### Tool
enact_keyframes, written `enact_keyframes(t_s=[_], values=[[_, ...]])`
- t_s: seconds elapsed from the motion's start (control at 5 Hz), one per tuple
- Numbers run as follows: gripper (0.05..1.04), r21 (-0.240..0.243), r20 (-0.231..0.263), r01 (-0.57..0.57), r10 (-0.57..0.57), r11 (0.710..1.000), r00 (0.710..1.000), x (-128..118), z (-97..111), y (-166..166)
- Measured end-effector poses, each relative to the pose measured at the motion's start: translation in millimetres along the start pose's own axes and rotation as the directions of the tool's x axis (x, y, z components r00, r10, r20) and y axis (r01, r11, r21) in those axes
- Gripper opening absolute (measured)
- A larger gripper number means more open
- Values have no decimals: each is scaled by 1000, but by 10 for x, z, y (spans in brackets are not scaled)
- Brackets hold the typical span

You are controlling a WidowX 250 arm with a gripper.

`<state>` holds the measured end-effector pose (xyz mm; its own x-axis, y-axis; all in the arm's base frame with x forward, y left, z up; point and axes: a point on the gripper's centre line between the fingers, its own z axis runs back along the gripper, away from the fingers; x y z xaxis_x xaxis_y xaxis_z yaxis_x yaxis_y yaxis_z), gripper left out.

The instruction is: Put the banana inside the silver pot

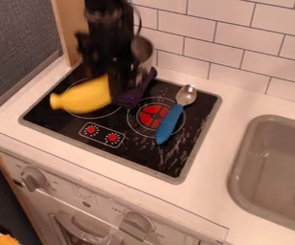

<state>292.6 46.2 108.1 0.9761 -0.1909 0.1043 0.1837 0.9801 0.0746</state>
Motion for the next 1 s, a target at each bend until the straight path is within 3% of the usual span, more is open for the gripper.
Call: enact_keyframes(t_s=[0.2, 0.6, 0.8, 1.0], values=[[517, 20, 19, -73, 73, 997, 997, 375, 89, 156], [517, 27, -29, -161, 161, 987, 986, 920, -164, 452], [585, 53, -64, -163, 166, 985, 984, 1024, -299, 539], [889, 56, -72, -166, 170, 985, 983, 1010, -298, 541]])
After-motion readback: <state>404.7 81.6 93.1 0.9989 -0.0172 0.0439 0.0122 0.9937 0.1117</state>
